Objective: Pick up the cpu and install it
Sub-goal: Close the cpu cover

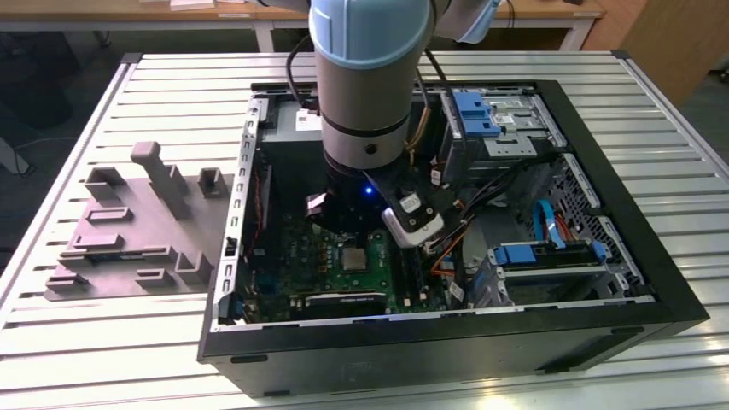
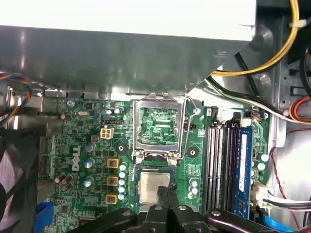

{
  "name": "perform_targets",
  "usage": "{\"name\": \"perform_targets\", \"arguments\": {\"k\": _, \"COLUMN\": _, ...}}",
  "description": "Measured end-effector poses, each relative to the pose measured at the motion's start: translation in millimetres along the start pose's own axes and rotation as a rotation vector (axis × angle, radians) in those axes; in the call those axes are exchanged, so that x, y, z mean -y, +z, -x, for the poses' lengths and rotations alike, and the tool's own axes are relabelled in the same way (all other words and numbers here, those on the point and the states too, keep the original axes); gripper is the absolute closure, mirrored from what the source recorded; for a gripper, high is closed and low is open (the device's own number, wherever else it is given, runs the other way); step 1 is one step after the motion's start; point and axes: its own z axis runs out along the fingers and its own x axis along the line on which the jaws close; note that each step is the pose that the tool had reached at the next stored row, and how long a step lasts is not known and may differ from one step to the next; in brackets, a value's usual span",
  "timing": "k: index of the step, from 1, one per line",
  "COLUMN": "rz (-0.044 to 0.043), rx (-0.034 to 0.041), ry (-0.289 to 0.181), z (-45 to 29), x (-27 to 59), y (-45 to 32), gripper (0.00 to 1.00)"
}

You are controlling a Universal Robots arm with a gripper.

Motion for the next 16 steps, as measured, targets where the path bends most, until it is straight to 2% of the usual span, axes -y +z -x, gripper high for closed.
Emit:
{"name": "perform_targets", "arguments": {"k": 10, "rz": 0.0015, "rx": -0.0044, "ry": -0.173, "z": 0.2, "x": 0.1, "y": 0.9, "gripper": 0.89}}
{"name": "perform_targets", "arguments": {"k": 16, "rz": 0.002, "rx": -0.0047, "ry": -0.188, "z": 0.7, "x": 0.1, "y": 1.0, "gripper": 0.89}}
